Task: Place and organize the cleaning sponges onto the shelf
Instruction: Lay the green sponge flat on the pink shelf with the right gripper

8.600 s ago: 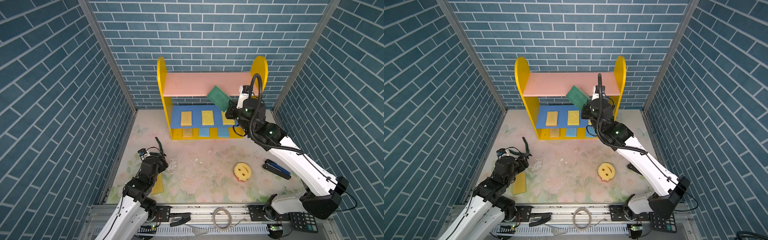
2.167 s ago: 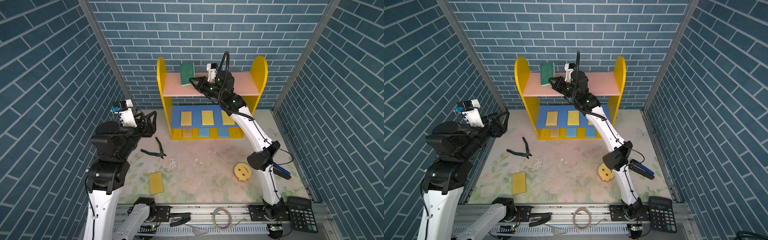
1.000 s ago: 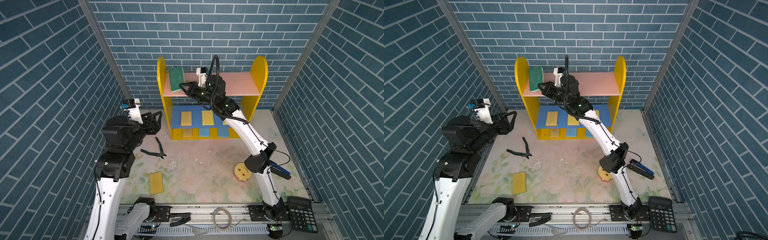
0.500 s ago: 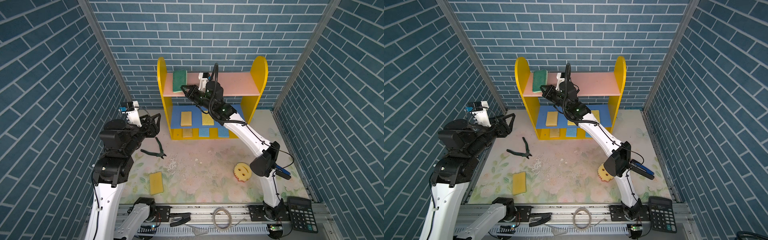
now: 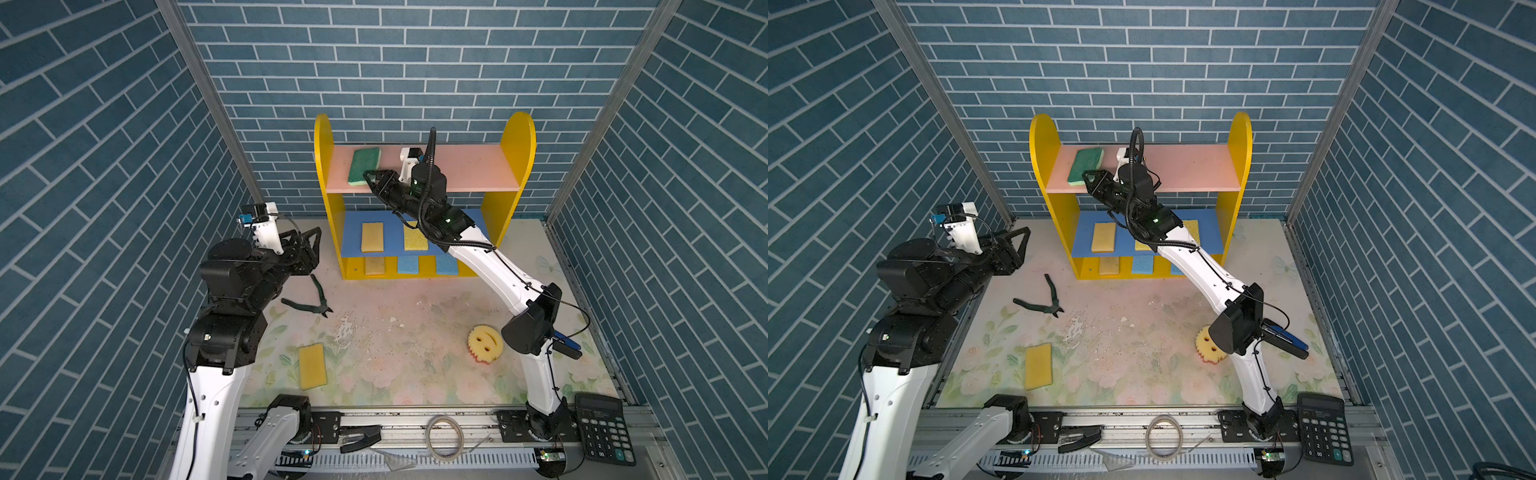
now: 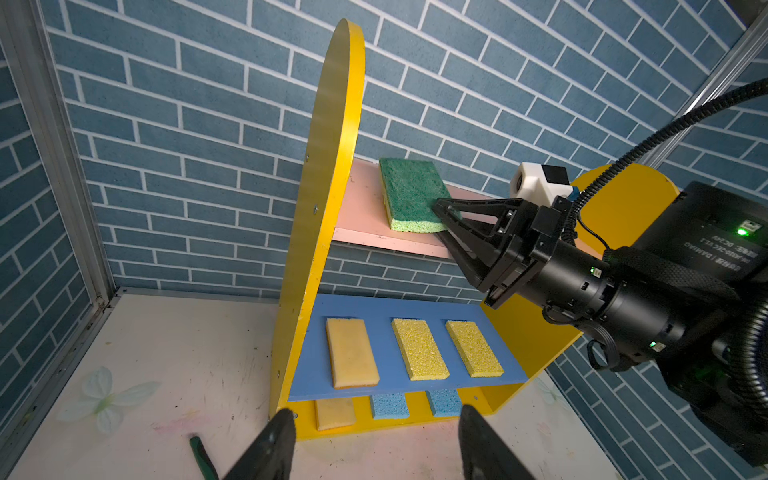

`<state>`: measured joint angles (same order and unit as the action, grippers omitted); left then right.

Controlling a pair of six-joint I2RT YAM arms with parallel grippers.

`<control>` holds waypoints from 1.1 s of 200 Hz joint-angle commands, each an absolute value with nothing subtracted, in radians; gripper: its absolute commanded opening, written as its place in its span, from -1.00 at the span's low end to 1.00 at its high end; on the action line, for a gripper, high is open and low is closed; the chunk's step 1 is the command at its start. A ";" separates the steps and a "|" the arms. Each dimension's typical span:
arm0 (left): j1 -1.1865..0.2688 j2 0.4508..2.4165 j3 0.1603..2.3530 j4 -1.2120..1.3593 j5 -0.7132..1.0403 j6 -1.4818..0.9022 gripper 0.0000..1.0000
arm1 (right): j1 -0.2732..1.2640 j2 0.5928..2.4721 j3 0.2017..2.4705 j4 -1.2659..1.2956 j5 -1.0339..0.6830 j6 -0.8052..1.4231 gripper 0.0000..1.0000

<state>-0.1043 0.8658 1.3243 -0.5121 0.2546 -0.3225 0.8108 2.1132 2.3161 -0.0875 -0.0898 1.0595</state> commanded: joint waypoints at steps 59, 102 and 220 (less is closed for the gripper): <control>-0.101 0.856 1.319 -0.517 0.255 -0.328 0.27 | 0.813 2.104 2.331 -0.113 -0.057 1.041 -0.20; -0.102 0.853 1.320 -0.520 0.253 -0.330 0.27 | 0.813 2.065 2.295 -0.120 -0.034 1.016 -0.03; -0.101 0.848 1.319 -0.521 0.250 -0.331 0.27 | 0.787 1.985 2.183 -0.104 0.012 0.999 0.12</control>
<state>-0.1043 0.8566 1.3243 -0.5182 0.2543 -0.3290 0.7994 2.0041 2.1902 -0.0666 -0.0174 1.0298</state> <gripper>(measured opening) 0.635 0.554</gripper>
